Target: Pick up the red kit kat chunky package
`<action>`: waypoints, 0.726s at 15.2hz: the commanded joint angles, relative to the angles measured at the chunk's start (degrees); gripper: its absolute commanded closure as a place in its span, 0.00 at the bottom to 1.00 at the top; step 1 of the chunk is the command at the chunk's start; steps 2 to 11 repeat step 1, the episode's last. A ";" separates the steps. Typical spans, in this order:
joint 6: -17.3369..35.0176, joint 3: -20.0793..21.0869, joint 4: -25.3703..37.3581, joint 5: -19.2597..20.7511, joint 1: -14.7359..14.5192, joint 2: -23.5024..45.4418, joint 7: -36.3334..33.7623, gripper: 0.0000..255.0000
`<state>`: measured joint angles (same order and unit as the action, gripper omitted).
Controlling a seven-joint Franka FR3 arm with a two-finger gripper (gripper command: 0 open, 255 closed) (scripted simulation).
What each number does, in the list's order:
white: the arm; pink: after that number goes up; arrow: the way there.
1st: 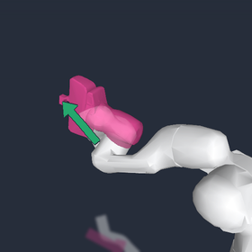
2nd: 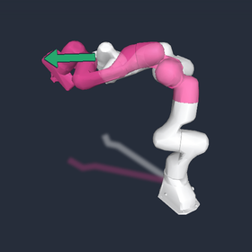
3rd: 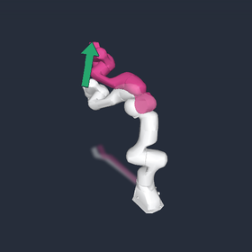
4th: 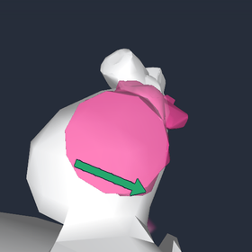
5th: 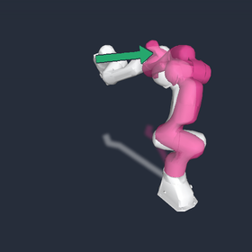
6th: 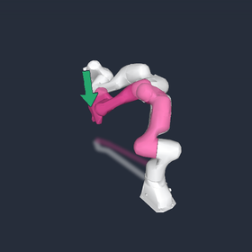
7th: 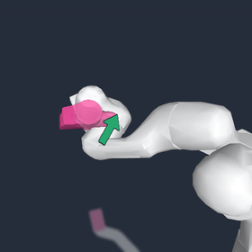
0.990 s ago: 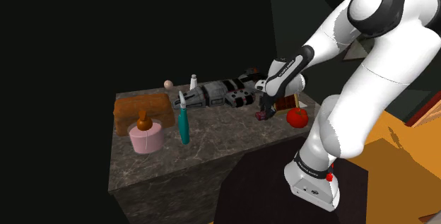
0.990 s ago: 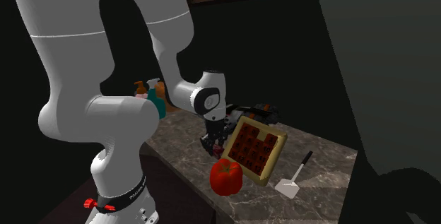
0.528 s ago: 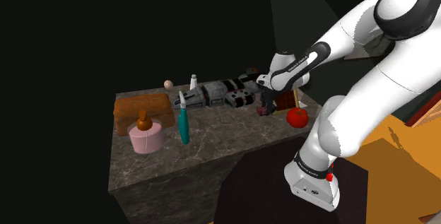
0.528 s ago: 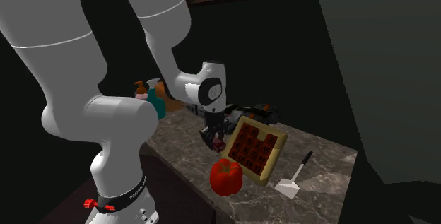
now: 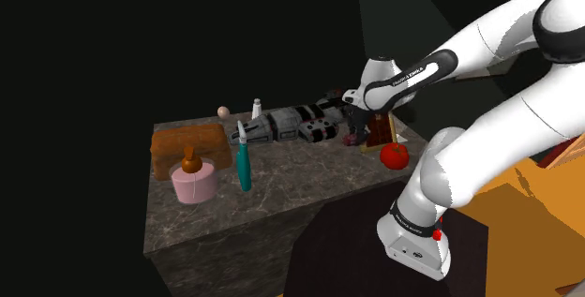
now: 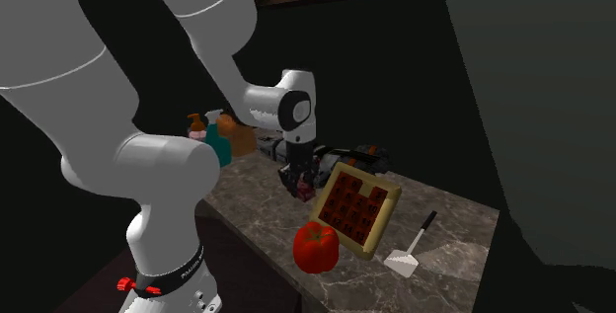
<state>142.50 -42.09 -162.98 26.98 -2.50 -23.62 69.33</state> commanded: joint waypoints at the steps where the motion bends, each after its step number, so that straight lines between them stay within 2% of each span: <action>1: -1.06 0.39 0.11 0.19 0.35 -0.93 -0.11 1.00; 11: -1.06 0.39 0.11 0.19 0.35 -0.93 -0.11 1.00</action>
